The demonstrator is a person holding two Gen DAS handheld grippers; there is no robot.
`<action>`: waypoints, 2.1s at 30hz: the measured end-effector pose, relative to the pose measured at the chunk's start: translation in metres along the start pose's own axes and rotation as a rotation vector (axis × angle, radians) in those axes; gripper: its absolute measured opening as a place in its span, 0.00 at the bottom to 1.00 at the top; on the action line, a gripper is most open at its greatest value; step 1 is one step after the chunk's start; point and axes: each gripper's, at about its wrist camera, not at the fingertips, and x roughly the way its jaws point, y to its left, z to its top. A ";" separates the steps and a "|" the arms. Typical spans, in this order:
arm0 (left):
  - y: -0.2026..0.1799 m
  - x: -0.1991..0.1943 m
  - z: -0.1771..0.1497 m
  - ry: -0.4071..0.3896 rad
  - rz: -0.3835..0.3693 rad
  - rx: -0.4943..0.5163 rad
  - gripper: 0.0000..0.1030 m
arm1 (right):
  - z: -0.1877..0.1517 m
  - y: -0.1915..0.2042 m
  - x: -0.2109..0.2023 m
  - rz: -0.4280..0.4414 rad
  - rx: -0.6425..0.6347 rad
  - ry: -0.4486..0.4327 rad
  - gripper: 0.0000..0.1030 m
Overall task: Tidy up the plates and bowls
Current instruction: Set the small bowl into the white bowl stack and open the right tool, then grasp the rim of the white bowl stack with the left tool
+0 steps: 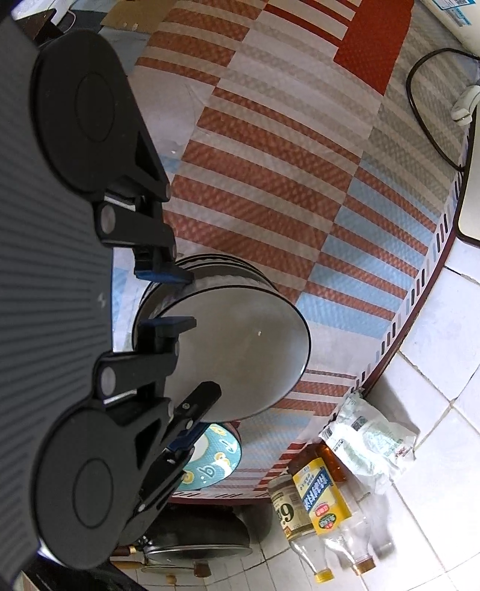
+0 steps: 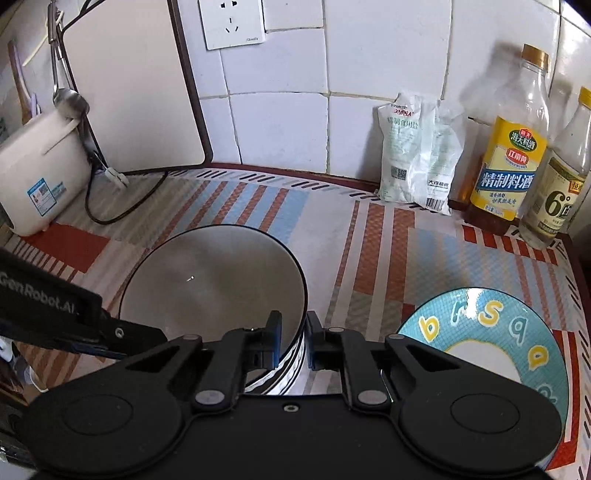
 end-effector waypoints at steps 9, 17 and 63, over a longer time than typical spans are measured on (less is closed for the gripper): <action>-0.005 -0.017 0.000 -0.042 0.038 0.064 0.28 | -0.004 -0.007 0.000 0.028 0.064 0.001 0.13; 0.015 -0.036 -0.015 -0.179 -0.060 0.154 0.28 | -0.033 -0.013 -0.048 0.153 0.069 -0.164 0.42; 0.053 0.044 0.014 -0.025 -0.293 0.115 0.55 | -0.093 0.040 0.028 0.034 0.005 -0.281 1.00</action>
